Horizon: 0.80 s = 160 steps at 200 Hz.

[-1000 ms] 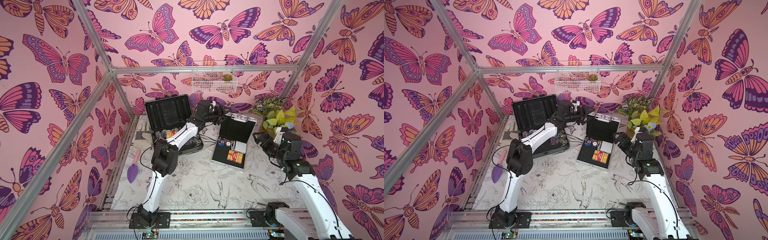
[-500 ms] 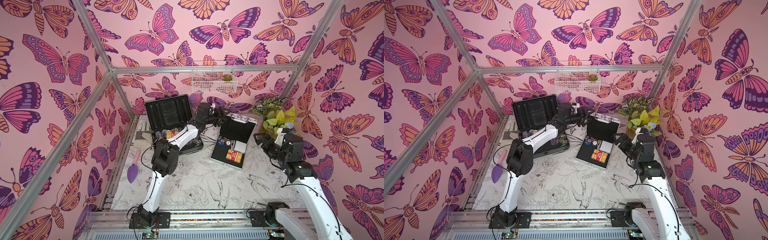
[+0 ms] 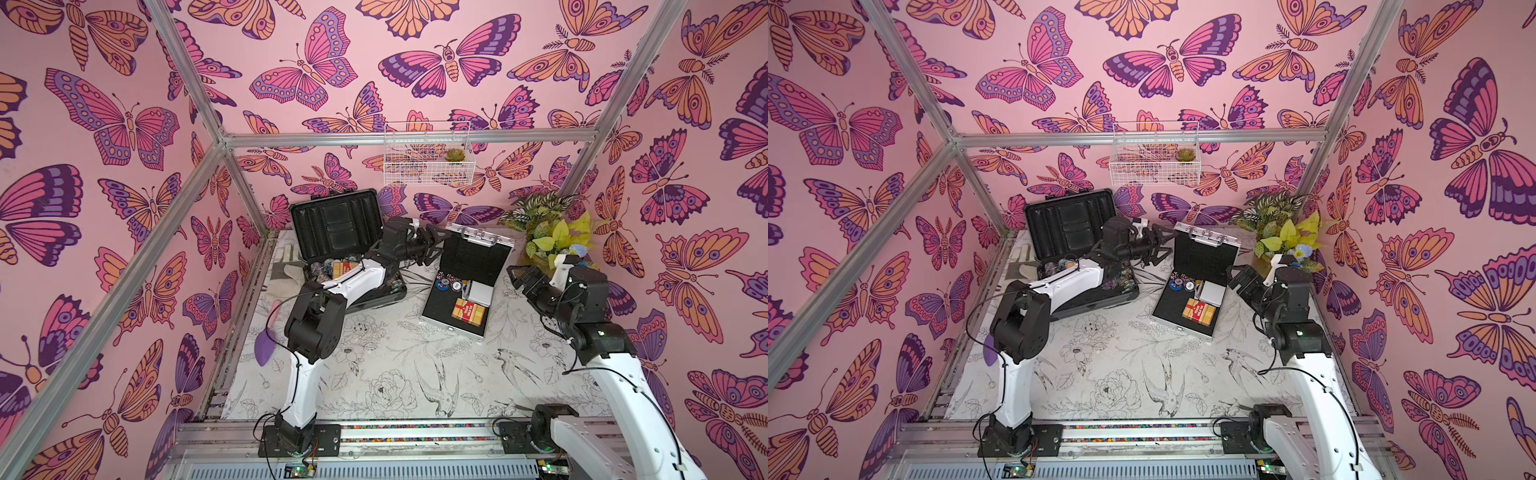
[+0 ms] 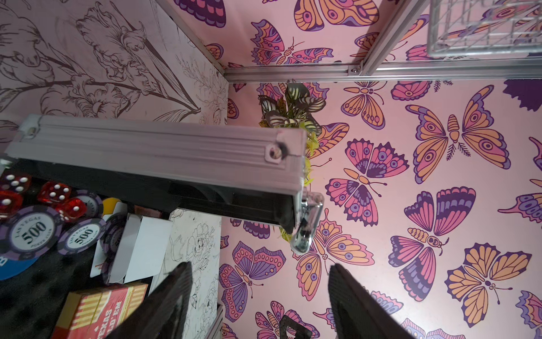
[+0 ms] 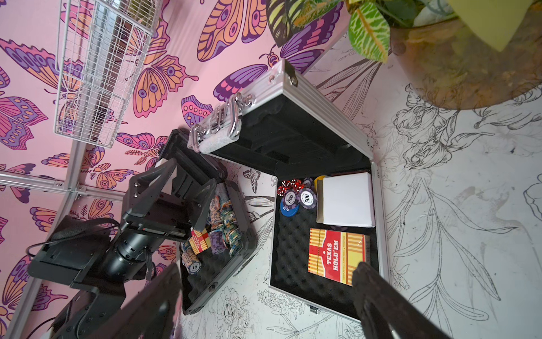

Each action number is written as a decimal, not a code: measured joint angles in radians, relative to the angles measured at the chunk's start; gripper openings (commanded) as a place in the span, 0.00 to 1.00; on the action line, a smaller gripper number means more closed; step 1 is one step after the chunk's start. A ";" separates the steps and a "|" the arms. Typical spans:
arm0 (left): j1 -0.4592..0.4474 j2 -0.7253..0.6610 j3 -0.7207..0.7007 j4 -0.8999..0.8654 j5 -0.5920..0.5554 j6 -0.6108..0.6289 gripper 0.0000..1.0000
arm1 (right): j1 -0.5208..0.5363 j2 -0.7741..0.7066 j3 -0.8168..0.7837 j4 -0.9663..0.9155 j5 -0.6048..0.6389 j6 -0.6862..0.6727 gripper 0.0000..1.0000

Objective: Open the poker set cases
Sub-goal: Reset both arms

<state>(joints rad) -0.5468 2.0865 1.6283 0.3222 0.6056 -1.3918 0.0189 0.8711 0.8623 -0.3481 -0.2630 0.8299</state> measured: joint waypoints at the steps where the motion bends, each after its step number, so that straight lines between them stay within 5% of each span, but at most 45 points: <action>1: 0.000 -0.002 -0.002 0.000 0.000 0.000 0.76 | 0.000 0.000 0.000 0.000 0.000 0.000 0.93; 48: 0.016 -0.158 -0.122 -0.011 0.000 0.062 0.76 | 0.000 0.007 0.014 0.012 -0.035 0.000 0.92; 101: 0.026 -0.315 -0.135 -0.194 -0.031 0.312 0.76 | 0.000 0.060 0.018 0.044 -0.055 -0.006 0.91; 160: 0.032 -0.705 -0.391 -0.430 -0.344 0.774 0.81 | -0.001 0.080 0.105 0.025 0.110 -0.193 0.92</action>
<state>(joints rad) -0.5148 1.3819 1.2369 -0.1081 0.2615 -0.6174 0.0181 0.9516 0.9676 -0.3233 -0.1532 0.6369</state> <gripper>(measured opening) 0.785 0.914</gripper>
